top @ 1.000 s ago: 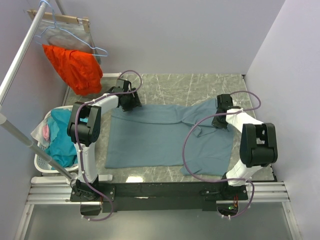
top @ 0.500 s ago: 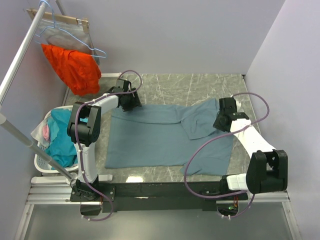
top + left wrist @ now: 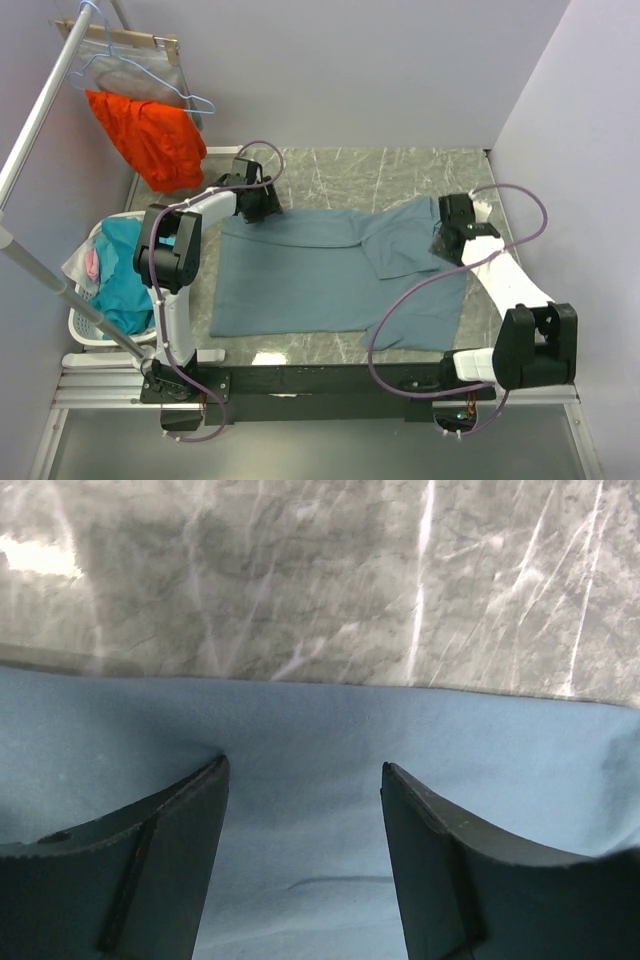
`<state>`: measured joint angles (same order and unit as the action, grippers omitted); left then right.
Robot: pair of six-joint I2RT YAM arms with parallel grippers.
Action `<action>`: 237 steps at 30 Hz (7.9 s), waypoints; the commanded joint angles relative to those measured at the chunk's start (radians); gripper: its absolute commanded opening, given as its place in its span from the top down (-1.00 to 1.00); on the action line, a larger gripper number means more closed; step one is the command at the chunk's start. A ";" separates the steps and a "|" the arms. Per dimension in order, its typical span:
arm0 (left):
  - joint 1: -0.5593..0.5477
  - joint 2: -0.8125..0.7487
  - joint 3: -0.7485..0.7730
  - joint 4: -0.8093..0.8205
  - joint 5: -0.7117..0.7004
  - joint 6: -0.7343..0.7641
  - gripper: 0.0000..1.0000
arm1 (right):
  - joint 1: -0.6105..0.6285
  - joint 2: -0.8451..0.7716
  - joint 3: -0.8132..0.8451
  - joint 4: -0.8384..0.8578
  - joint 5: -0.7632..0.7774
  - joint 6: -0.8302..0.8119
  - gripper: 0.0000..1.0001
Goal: Fold and stack the t-shirts
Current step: Fold the flattened tshirt in 1/3 of the way, then grap the side of the flattened tshirt closest away from the robot with both arms, then fold the other side of the tshirt into a rectangle
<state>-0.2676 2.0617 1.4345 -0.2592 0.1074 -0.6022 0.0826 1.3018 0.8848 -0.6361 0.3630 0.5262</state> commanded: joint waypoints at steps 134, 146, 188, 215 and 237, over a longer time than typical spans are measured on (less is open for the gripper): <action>-0.122 -0.785 -0.904 -0.106 -0.373 -0.442 0.98 | 0.184 0.419 0.376 0.031 -0.087 0.121 0.75; -0.122 -0.738 -0.890 -0.074 -0.367 -0.416 0.98 | 0.166 0.027 0.100 0.043 -0.043 0.132 -0.67; -0.122 -0.851 -0.839 -0.219 -0.393 -0.352 0.98 | 0.249 -0.365 -0.291 0.014 -0.230 0.308 1.00; -0.127 -0.967 -0.741 -0.382 -0.482 -0.387 0.98 | 0.312 -0.603 -0.273 -0.165 -0.111 0.433 1.00; 0.004 -0.485 -0.435 -0.250 -0.516 -0.222 0.98 | 0.068 0.095 0.146 0.059 -0.159 0.081 1.00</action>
<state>-0.2928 1.5349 0.9237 -0.5529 -0.3893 -0.8780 0.1921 1.3415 0.9455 -0.6338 0.2153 0.6827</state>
